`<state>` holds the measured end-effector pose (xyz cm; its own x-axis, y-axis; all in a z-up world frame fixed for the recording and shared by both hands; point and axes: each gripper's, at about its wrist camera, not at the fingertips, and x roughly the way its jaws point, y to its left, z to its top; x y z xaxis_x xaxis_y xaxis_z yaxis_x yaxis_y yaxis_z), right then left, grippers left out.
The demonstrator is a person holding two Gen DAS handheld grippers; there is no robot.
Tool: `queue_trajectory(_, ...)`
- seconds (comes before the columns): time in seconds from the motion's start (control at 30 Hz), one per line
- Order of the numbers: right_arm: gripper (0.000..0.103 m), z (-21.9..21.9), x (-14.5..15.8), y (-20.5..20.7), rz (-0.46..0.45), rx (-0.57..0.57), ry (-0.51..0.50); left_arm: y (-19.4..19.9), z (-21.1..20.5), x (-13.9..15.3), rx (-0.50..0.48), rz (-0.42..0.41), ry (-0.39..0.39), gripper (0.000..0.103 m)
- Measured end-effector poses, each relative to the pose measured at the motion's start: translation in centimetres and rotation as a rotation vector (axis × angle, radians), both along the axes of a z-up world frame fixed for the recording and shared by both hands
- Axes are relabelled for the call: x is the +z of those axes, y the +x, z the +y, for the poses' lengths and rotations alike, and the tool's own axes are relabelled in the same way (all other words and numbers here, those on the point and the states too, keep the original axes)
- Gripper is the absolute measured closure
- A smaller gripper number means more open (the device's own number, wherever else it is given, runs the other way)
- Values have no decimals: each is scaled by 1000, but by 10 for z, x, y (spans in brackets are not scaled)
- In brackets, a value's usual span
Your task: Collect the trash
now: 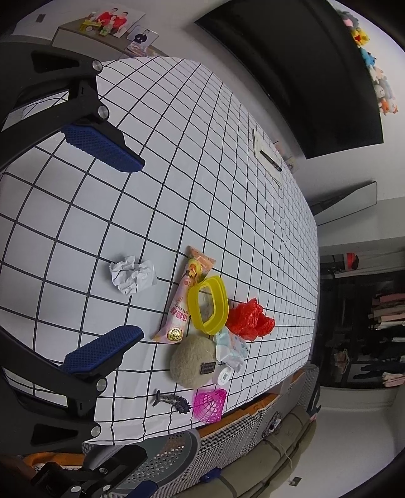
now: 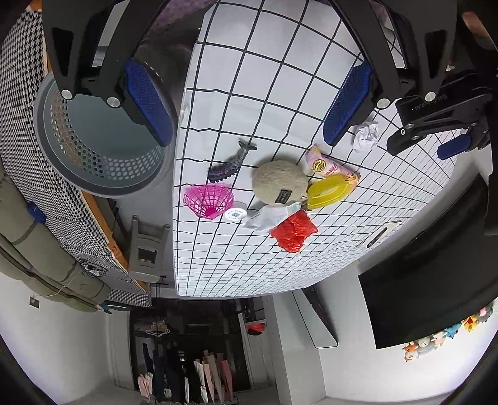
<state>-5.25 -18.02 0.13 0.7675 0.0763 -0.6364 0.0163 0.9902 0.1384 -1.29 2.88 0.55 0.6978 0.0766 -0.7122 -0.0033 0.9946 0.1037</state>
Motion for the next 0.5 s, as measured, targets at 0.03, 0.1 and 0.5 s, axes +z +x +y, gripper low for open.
queue_trajectory(0.03,10,0,0,0,0,1,0,0,0,0,1,0,0,6)
queue_trajectory(0.1,10,1,0,-1,-2,0,0,-1,1,1,1,-1,-1,6)
queue_trajectory(0.5,10,1,0,-6,-3,-24,-6,0,0,-1,-24,-2,-10,6)
